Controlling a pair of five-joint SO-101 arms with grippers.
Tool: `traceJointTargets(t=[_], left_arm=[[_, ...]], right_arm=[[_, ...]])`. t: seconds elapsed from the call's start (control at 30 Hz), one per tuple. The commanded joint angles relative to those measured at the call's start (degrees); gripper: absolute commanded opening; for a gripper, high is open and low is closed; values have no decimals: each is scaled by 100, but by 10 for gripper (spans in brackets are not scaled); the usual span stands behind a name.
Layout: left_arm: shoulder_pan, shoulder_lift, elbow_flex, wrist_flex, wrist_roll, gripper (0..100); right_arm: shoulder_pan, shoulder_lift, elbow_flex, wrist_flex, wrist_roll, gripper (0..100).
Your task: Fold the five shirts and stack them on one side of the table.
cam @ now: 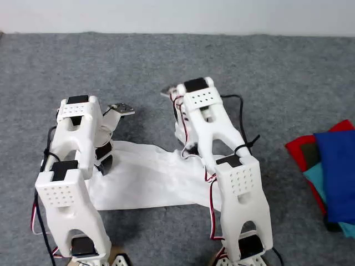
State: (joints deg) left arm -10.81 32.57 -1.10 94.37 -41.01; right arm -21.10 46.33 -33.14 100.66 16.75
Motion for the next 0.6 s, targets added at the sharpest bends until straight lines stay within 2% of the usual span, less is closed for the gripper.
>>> traceJointTargets(t=[0.0, 0.23, 0.57], left_arm=[[-44, -9, -145, 35, 44, 58], [-44, -9, -145, 26, 44, 58], [-35, 0, -145, 26, 44, 58]], right_arm=[[-31, -444, 387, 251, 70, 9], [-40, -1156, 1090, 242, 62, 9], [-31, -1982, 1301, 251, 53, 9]])
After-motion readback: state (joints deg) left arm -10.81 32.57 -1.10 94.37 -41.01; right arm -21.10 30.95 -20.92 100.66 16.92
